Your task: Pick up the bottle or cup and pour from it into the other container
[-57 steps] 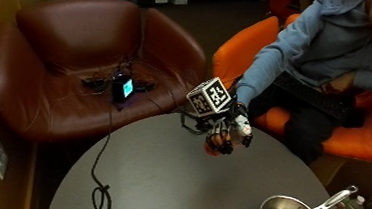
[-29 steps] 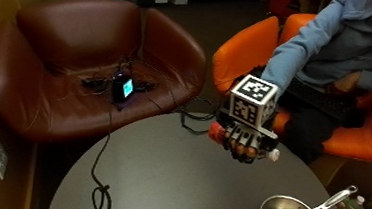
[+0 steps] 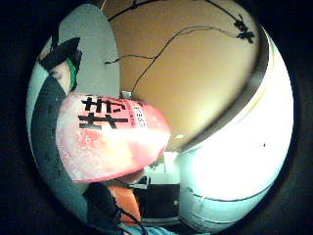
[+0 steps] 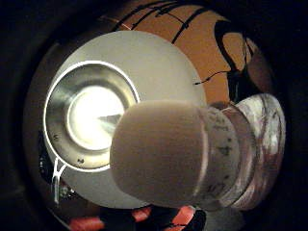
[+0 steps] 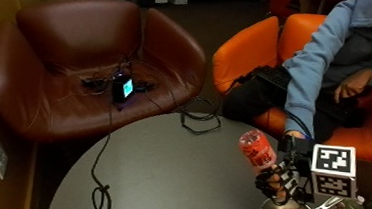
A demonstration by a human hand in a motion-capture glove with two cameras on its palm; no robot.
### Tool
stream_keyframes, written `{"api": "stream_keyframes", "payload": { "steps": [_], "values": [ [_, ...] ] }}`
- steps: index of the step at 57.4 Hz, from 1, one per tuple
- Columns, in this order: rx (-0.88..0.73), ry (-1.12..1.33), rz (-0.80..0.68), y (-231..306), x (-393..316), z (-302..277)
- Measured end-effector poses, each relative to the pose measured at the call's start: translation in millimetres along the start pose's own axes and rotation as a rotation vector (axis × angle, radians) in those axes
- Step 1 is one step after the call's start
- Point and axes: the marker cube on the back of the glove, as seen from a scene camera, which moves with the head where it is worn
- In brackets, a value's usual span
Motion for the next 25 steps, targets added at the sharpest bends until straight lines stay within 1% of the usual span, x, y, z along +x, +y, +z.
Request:
{"api": "stream_keyframes", "payload": {
  "steps": [7, 25],
  "values": [
    [0.016, 0.058, -0.021, -5, -16, -3],
    [-0.017, 0.043, -0.025, -3, -24, 14]
  ]
}}
